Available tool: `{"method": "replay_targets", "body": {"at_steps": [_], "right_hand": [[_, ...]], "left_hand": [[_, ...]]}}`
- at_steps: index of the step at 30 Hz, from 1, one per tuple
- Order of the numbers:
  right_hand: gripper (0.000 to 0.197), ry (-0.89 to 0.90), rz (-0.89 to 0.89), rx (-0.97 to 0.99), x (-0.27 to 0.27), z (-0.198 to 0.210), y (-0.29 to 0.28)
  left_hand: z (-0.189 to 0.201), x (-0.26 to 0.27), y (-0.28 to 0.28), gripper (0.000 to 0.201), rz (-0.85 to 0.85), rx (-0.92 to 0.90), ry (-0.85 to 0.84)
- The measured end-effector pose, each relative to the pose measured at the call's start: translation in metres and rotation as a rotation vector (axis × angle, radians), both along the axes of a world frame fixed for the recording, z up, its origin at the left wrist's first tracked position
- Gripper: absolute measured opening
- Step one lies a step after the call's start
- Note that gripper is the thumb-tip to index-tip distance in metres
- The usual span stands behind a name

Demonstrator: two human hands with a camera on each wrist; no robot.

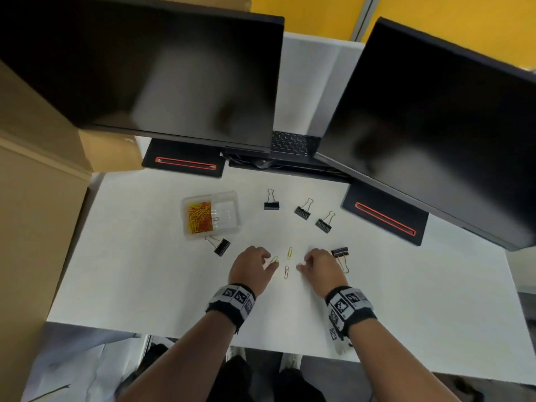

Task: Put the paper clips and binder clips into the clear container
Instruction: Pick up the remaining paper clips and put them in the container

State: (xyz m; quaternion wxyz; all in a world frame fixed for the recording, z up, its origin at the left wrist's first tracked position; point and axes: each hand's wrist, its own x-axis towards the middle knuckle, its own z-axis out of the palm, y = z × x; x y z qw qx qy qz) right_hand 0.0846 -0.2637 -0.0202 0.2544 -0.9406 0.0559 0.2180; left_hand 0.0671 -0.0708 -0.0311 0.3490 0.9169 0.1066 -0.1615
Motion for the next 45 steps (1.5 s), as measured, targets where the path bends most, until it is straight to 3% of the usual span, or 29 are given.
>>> {"method": "replay_targets", "body": {"at_steps": [4, 9, 15, 17, 19, 21, 23, 26, 30, 32, 34, 37, 41, 43, 45], "right_hand": [[0.023, 0.072, -0.017, -0.115, 0.006, -0.001, 0.01], [0.023, 0.151, -0.07, -0.102, 0.008, 0.001, 0.012], [0.012, 0.042, 0.02, -0.037, 0.003, 0.003, 0.011], [0.004, -0.022, -0.056, 0.066, 0.002, -0.001, 0.007], [0.009, -0.035, -0.243, 0.294, 0.003, 0.0, 0.003], [0.015, 0.045, -0.47, 0.567, 0.007, 0.001, 0.002], [0.018, 0.109, -0.596, 0.682, 0.012, 0.0, 0.004], [0.024, 0.077, -0.594, 0.591, 0.02, 0.0, 0.009], [0.02, 0.048, -0.352, 0.291, 0.026, 0.005, 0.027], [0.032, 0.064, -0.184, 0.125, 0.027, 0.003, 0.039], [0.031, 0.08, -0.1, 0.012, 0.031, 0.001, 0.048], [0.026, 0.161, -0.113, -0.038, 0.039, 0.0, 0.053], [0.026, 0.16, 0.006, -0.057, 0.038, 0.005, 0.052], [0.022, 0.15, 0.012, 0.012, 0.036, 0.007, 0.047], [0.018, 0.146, -0.156, 0.198, 0.035, 0.008, 0.037]], "left_hand": [[-0.001, 0.003, -0.007, 0.026, -0.001, 0.053, -0.014], [0.001, 0.008, -0.012, 0.028, -0.023, 0.085, -0.011], [-0.003, 0.014, -0.016, 0.018, -0.023, 0.095, 0.034], [-0.002, 0.015, -0.017, 0.016, -0.01, 0.085, 0.048], [-0.002, 0.016, -0.017, 0.014, 0.001, 0.063, 0.059], [-0.004, 0.017, -0.015, 0.014, 0.015, 0.029, 0.076], [-0.004, 0.016, -0.013, 0.014, 0.052, -0.021, 0.078], [0.0, 0.016, -0.006, 0.013, 0.172, -0.147, 0.033], [0.001, 0.018, 0.008, 0.002, 0.342, -0.471, 0.029], [0.0, 0.02, 0.015, 0.012, 0.43, -0.647, 0.084], [-0.002, 0.022, 0.019, 0.021, 0.462, -0.683, 0.149], [0.003, 0.021, 0.021, 0.027, 0.37, -0.542, 0.152], [0.008, 0.018, 0.01, 0.02, 0.083, -0.175, 0.102], [0.006, 0.015, 0.003, 0.03, -0.04, -0.011, 0.092], [0.001, 0.012, -0.002, 0.034, -0.1, 0.059, 0.075]]}}
